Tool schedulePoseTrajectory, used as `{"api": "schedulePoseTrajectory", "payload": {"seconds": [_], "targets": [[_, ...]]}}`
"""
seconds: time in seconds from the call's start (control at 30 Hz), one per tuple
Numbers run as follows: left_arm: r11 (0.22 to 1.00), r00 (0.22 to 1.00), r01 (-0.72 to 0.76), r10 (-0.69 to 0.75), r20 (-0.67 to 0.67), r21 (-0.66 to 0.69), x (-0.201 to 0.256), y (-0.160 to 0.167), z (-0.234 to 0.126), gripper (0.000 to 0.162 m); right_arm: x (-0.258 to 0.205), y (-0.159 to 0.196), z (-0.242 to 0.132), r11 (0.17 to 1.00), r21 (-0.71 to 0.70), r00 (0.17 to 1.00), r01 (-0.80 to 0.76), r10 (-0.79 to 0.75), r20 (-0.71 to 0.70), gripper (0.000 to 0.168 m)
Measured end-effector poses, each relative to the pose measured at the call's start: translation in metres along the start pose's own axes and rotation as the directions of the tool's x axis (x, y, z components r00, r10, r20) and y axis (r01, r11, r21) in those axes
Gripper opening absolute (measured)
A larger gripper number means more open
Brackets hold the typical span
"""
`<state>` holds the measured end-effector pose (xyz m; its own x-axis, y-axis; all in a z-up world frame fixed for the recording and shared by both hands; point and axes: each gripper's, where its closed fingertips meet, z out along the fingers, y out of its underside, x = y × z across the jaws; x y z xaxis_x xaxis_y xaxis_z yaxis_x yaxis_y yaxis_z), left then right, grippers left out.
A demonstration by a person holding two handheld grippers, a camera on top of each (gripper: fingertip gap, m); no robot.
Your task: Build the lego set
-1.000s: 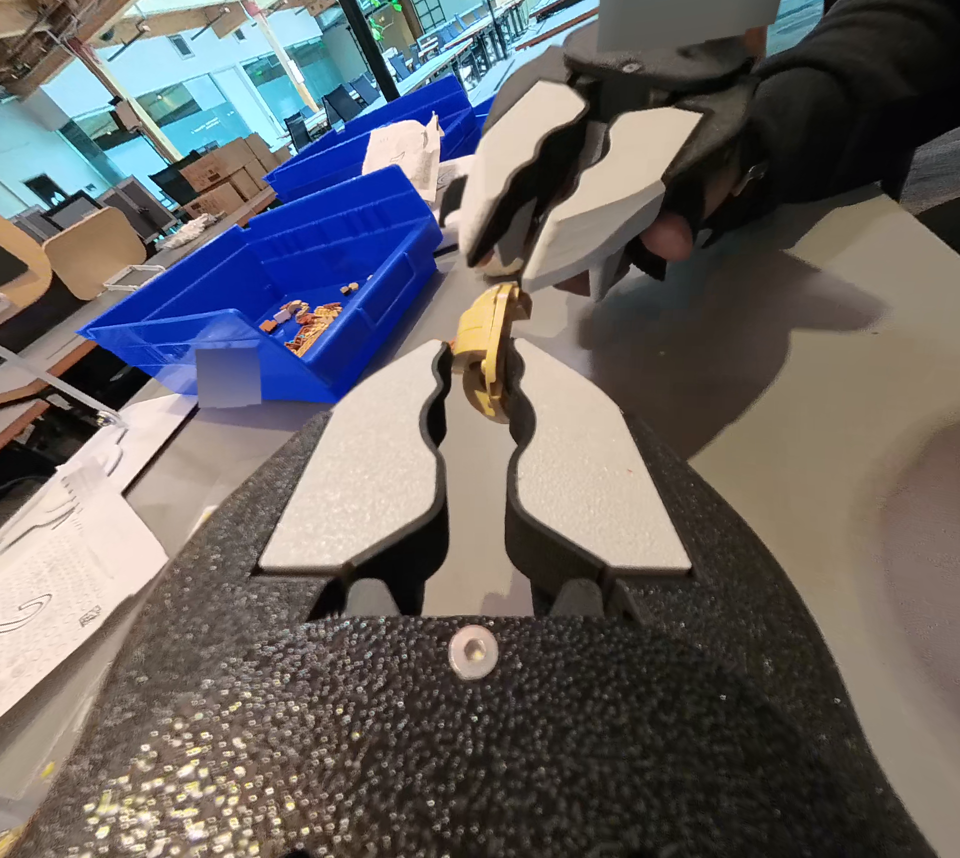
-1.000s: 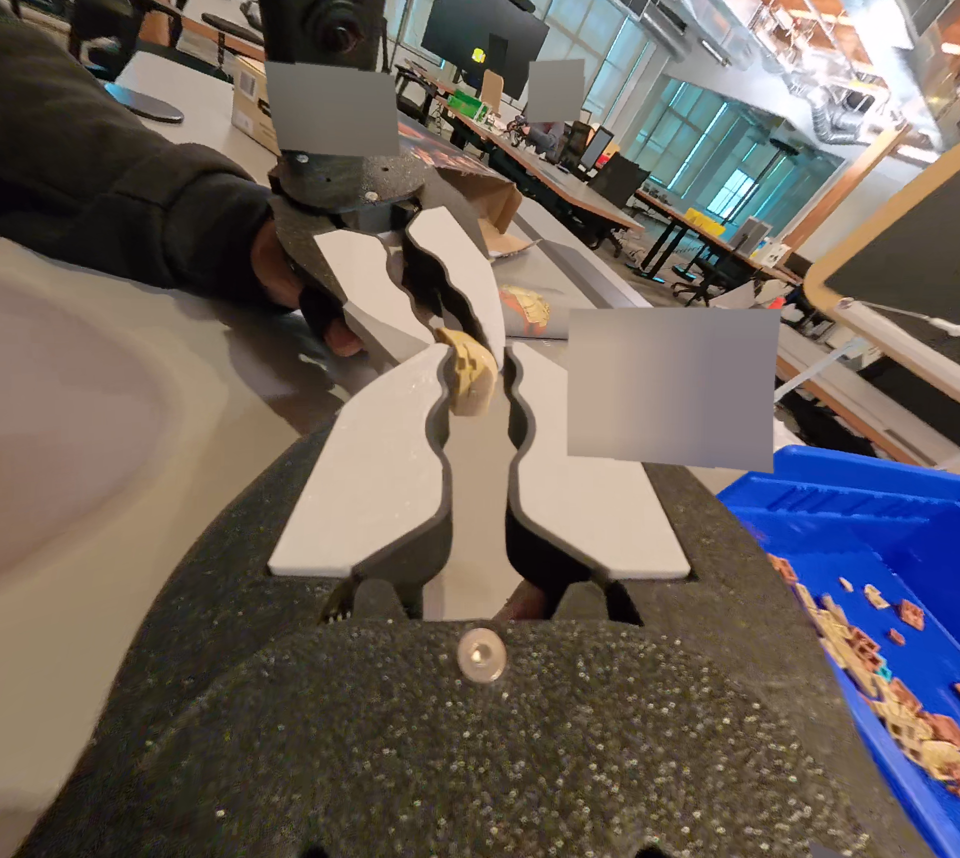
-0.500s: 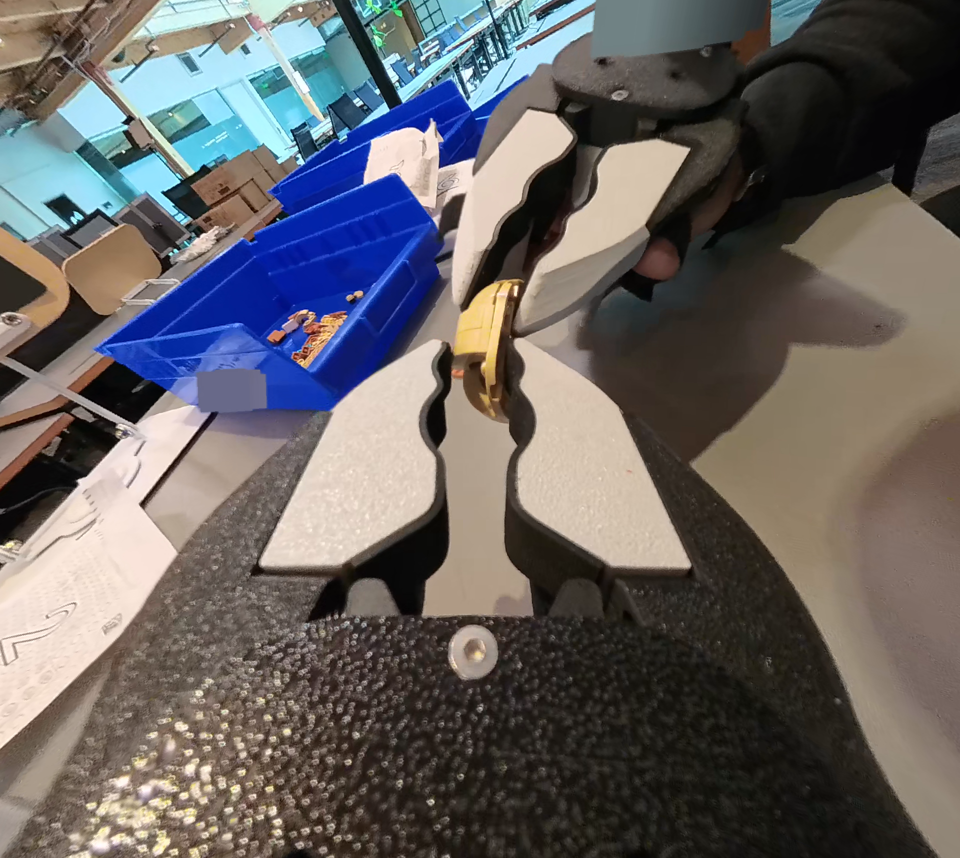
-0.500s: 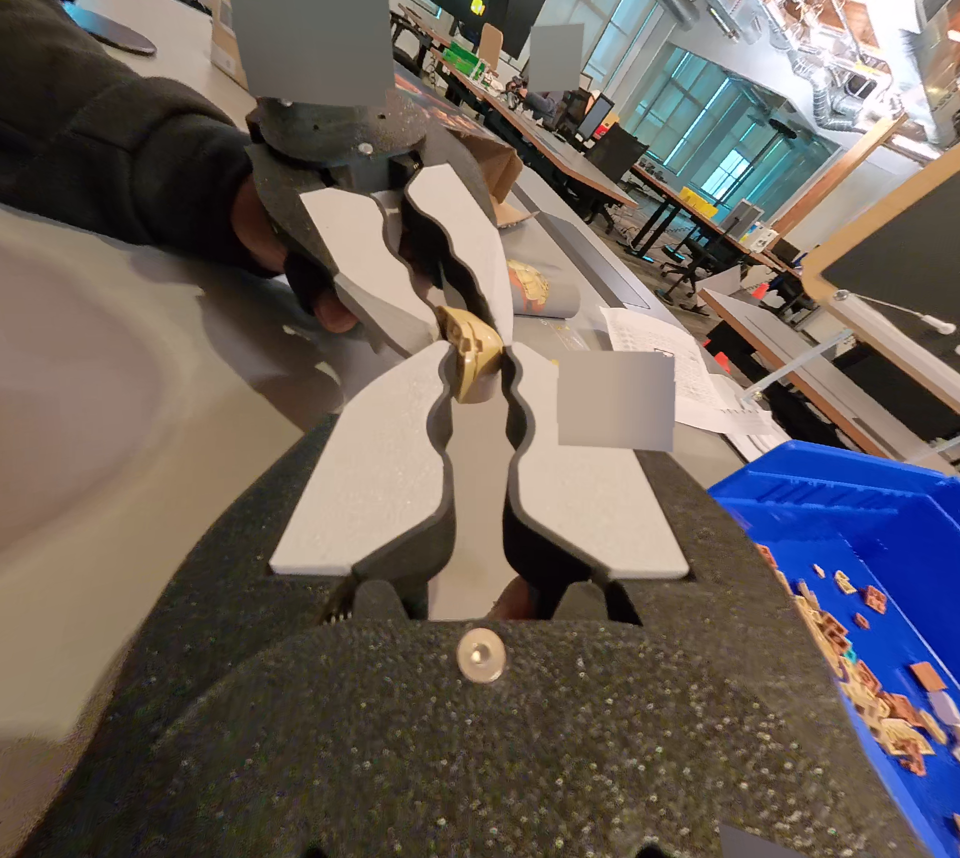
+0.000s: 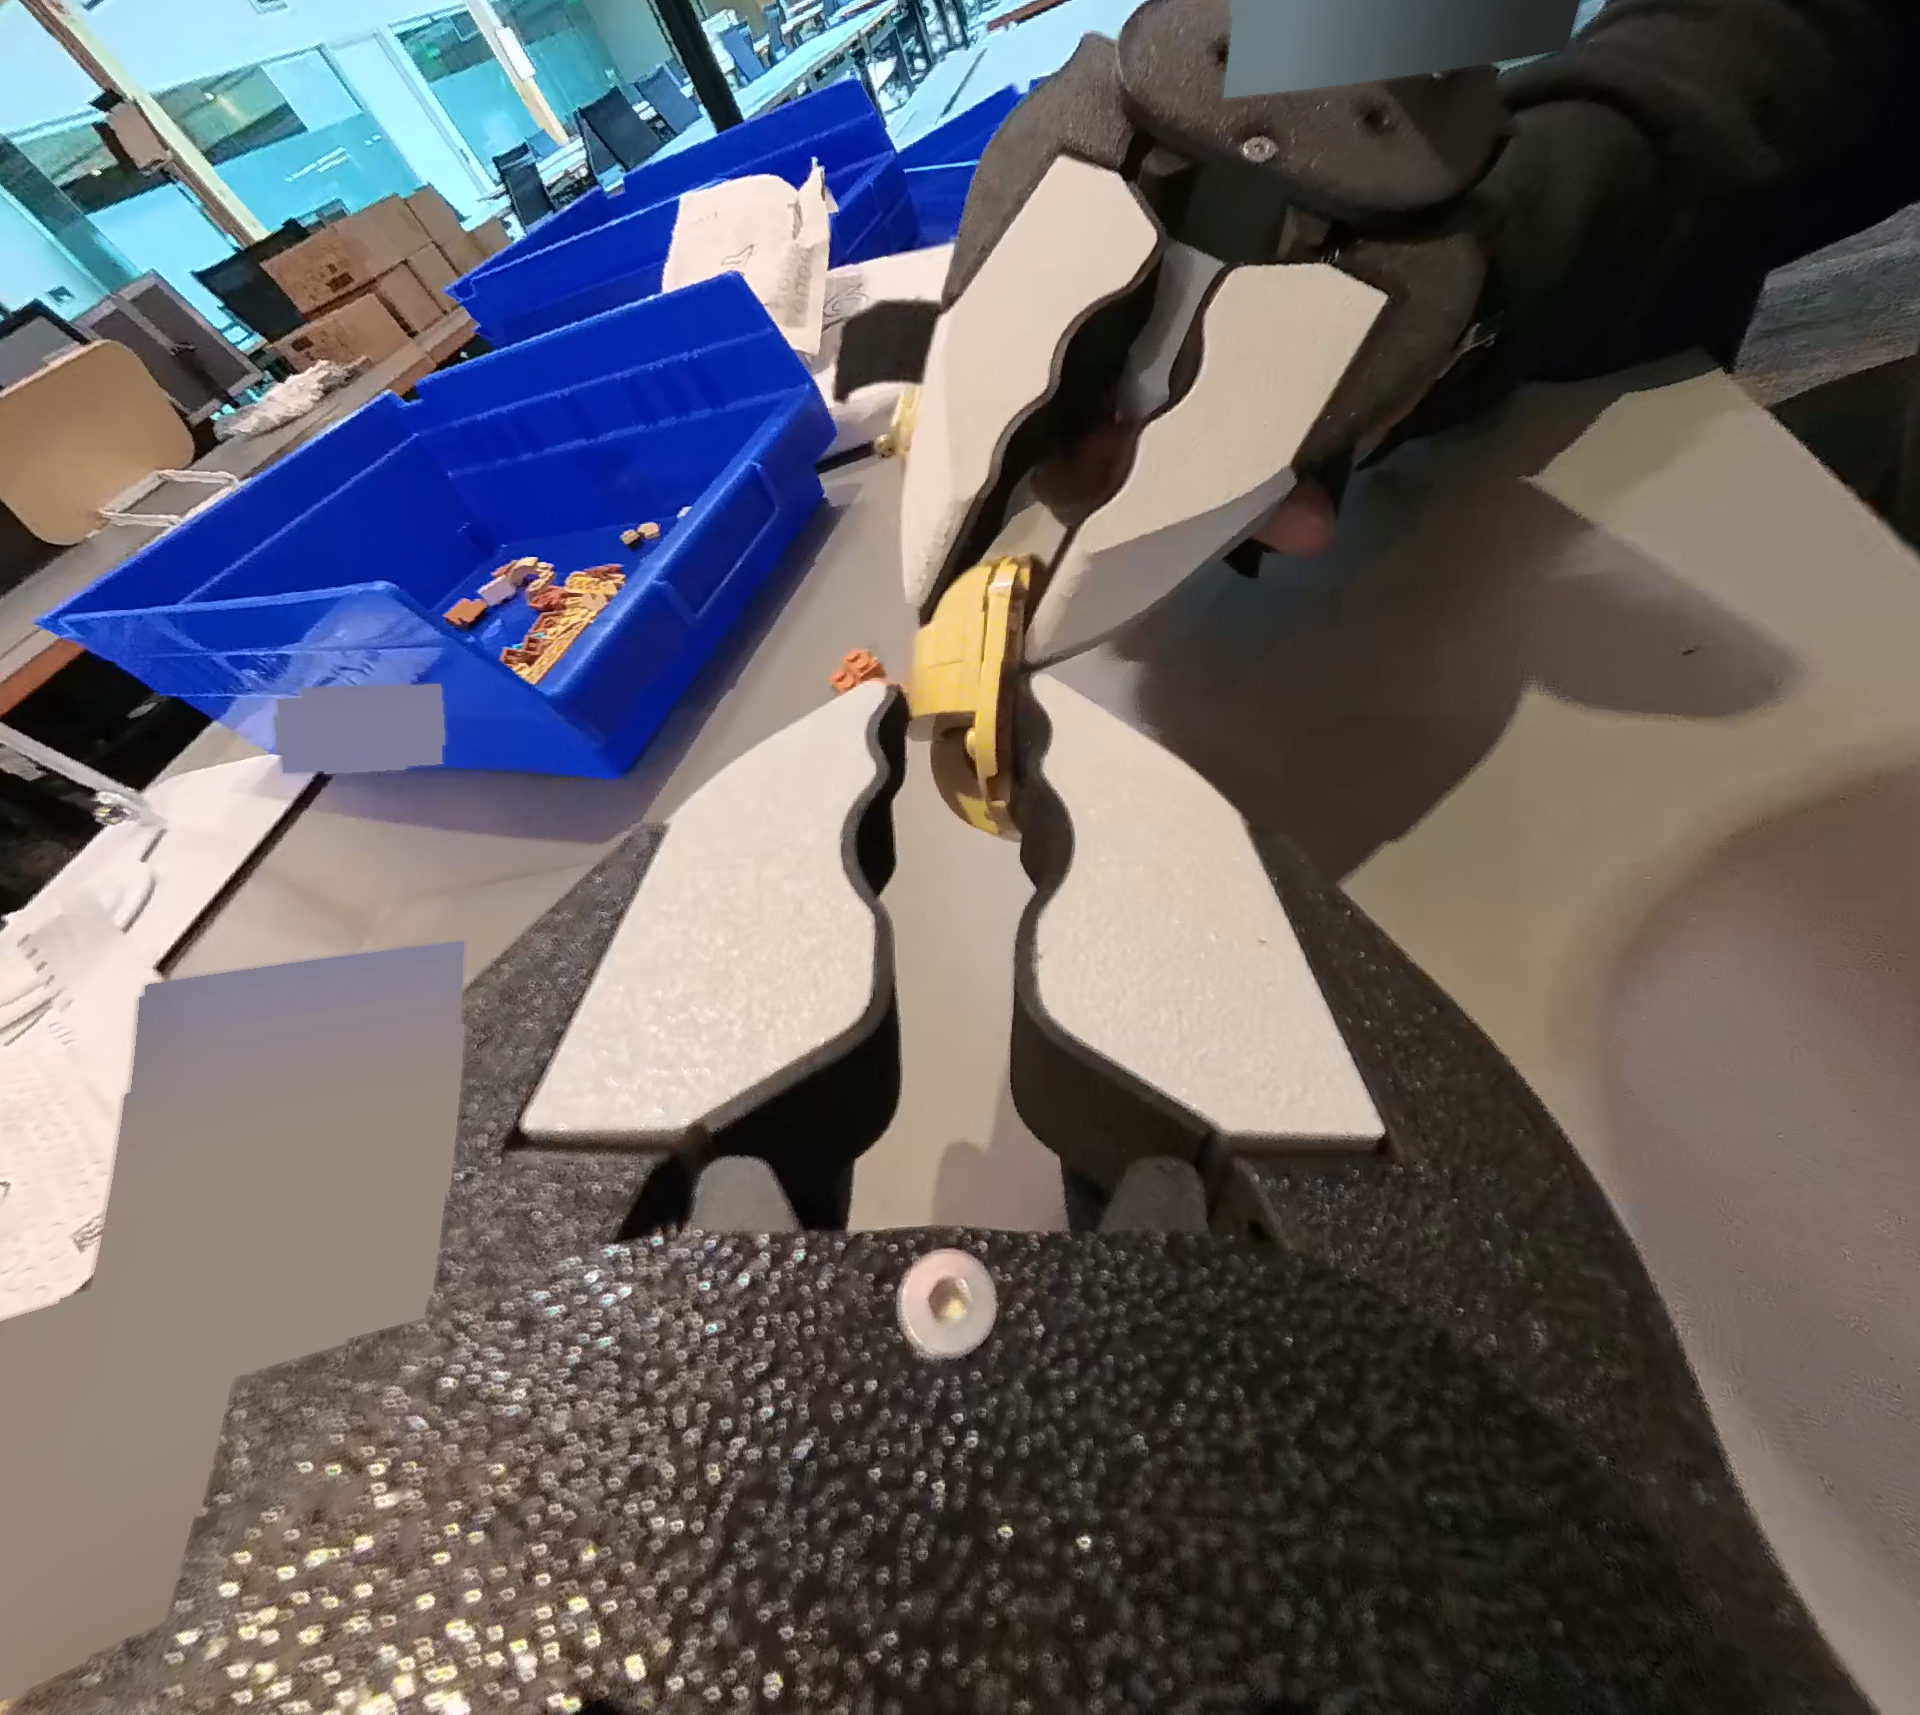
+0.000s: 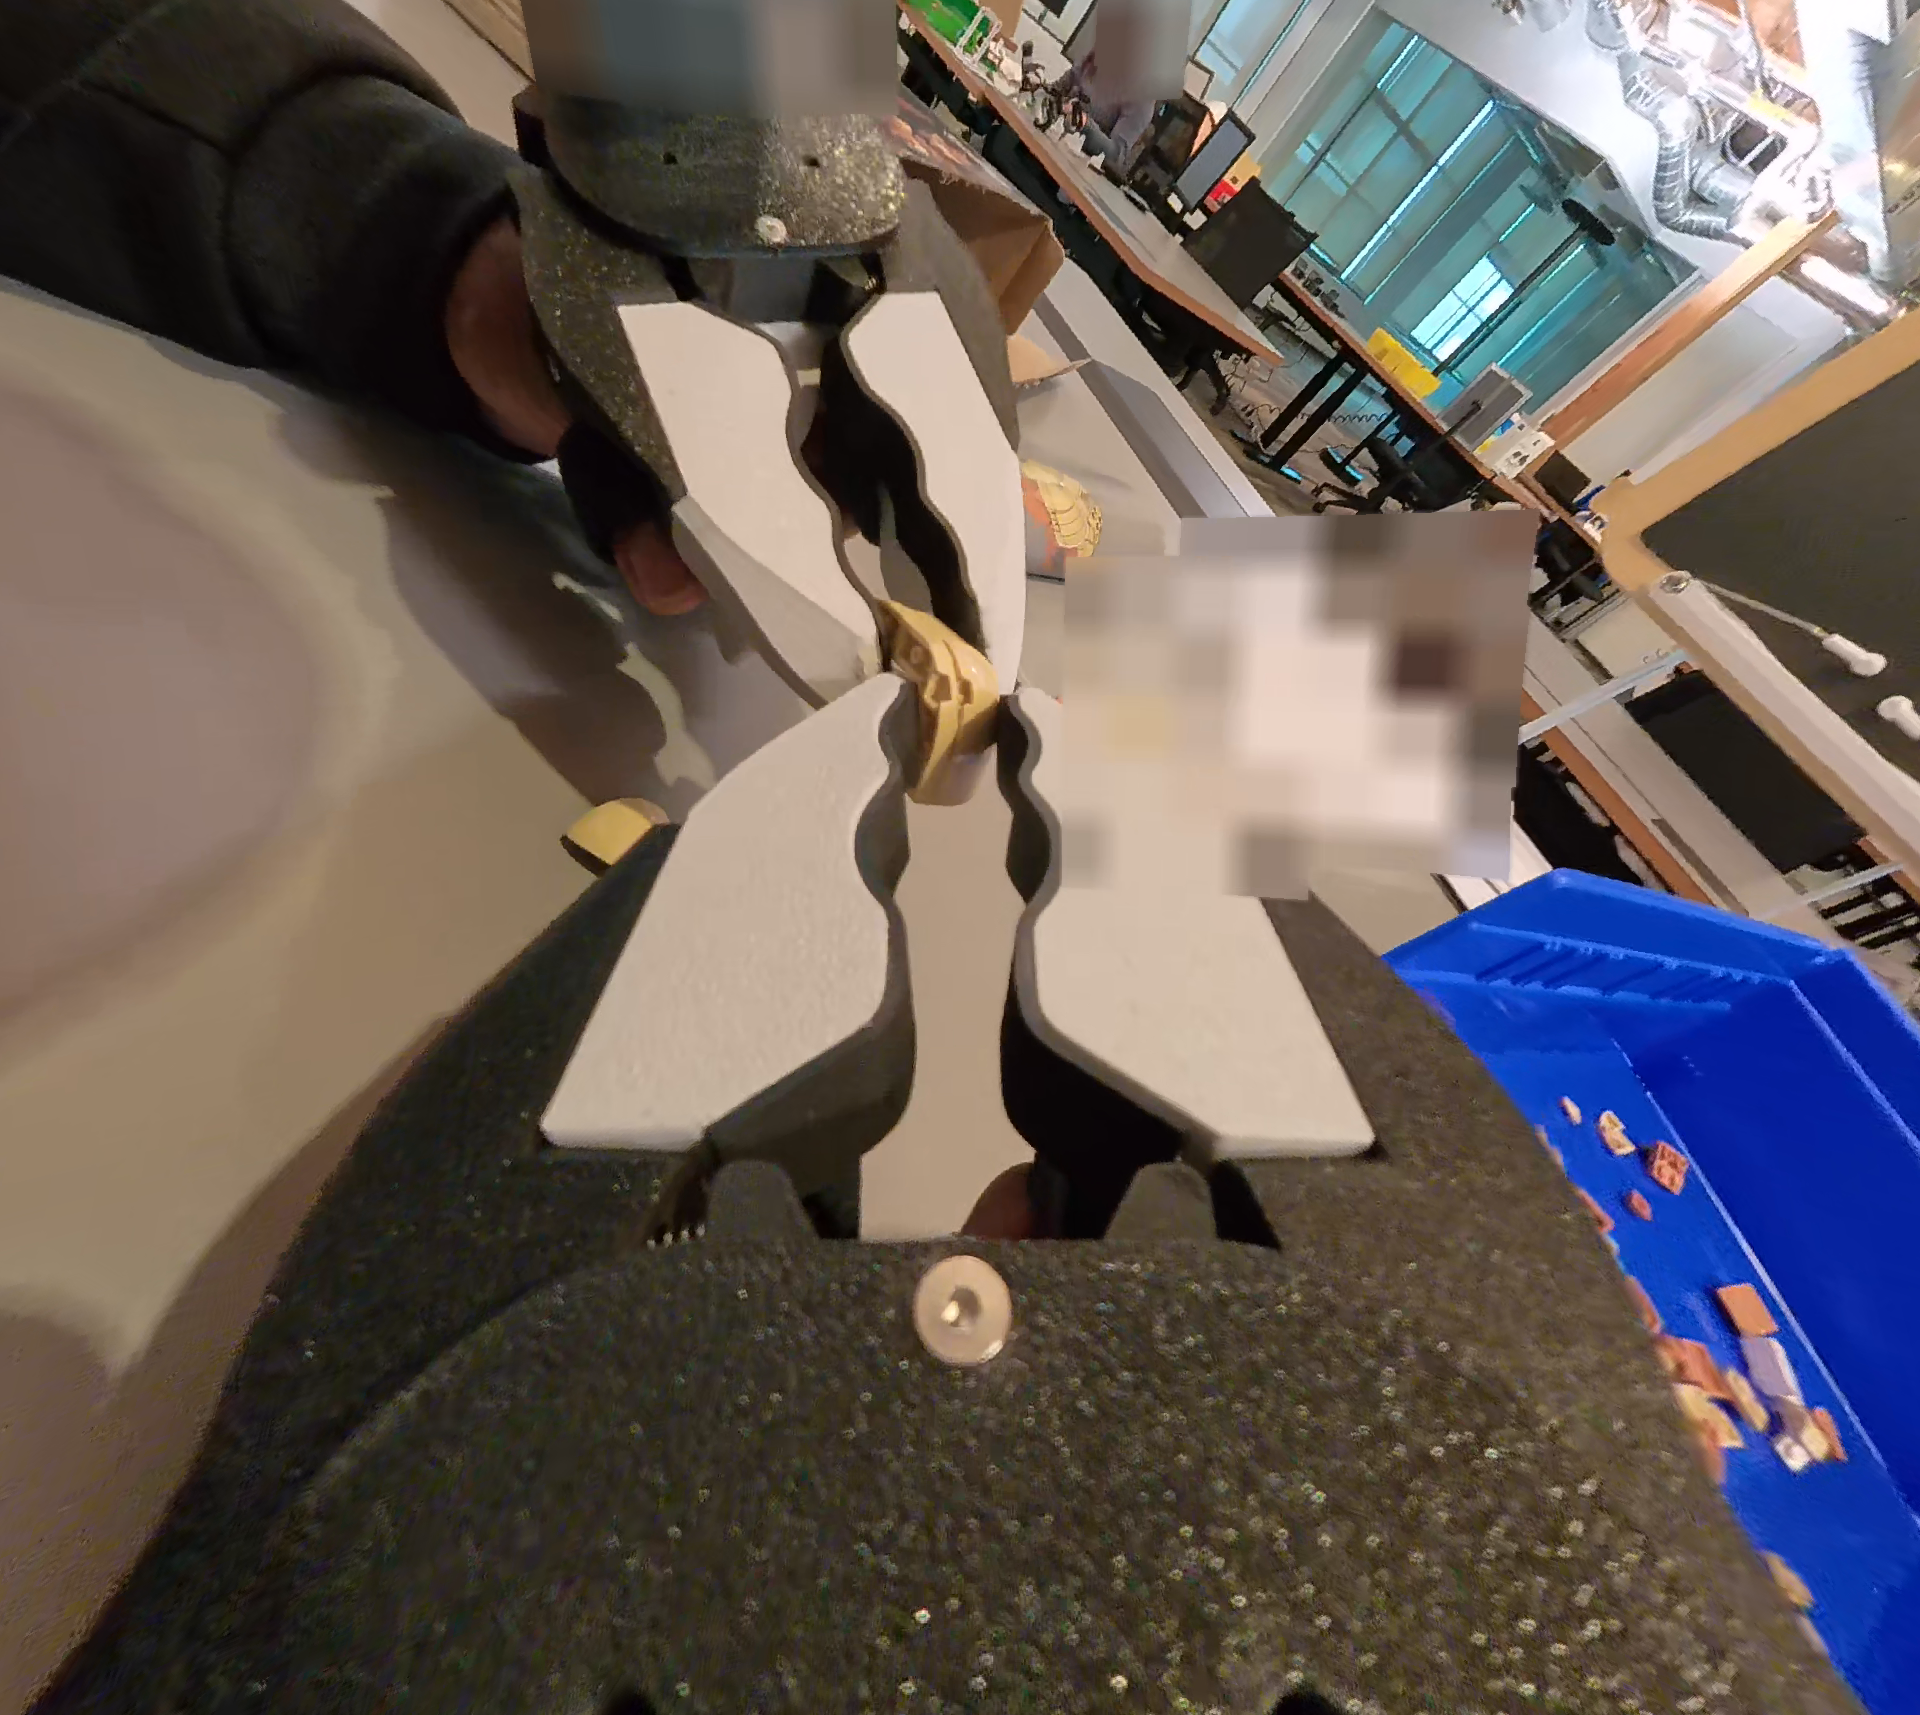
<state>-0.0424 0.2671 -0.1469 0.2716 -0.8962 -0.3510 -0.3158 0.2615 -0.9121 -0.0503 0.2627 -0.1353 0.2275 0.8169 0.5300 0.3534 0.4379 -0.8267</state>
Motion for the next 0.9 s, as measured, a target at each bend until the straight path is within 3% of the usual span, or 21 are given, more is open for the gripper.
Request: {"api": "schedulePoseTrajectory", "payload": {"seconds": [0.23,0.37,0.5,0.6,0.73,0.9], "targets": [[0.988,0.983,-0.149,0.152,0.103,-0.037,-0.011,0.002,-0.002,0.019,0.005,0.000,0.003,0.960,0.042,0.959,-0.278,0.276,0.059,0.021],[0.944,0.923,-0.311,0.328,0.202,-0.109,-0.020,0.003,-0.005,0.019,0.013,-0.006,-0.001,0.863,0.071,0.862,-0.500,0.488,0.137,0.027],[0.882,0.837,-0.444,0.471,0.278,-0.158,-0.027,-0.003,-0.010,0.019,0.016,-0.003,0.000,0.690,0.038,0.677,-0.723,0.695,0.242,0.030],[0.839,0.771,-0.517,0.543,0.333,-0.171,-0.031,-0.012,-0.014,0.020,0.020,-0.001,0.000,0.501,-0.005,0.472,-0.866,0.819,0.327,0.031],[0.750,0.651,-0.624,0.655,0.383,-0.220,-0.033,-0.021,-0.020,0.020,0.023,-0.007,-0.003,0.258,-0.068,0.199,-0.964,0.865,0.460,0.032],[0.604,0.483,-0.741,0.783,0.392,-0.294,-0.030,-0.029,-0.020,0.019,0.015,-0.017,-0.004,0.145,-0.149,0.042,-0.978,0.837,0.545,0.036]]}}
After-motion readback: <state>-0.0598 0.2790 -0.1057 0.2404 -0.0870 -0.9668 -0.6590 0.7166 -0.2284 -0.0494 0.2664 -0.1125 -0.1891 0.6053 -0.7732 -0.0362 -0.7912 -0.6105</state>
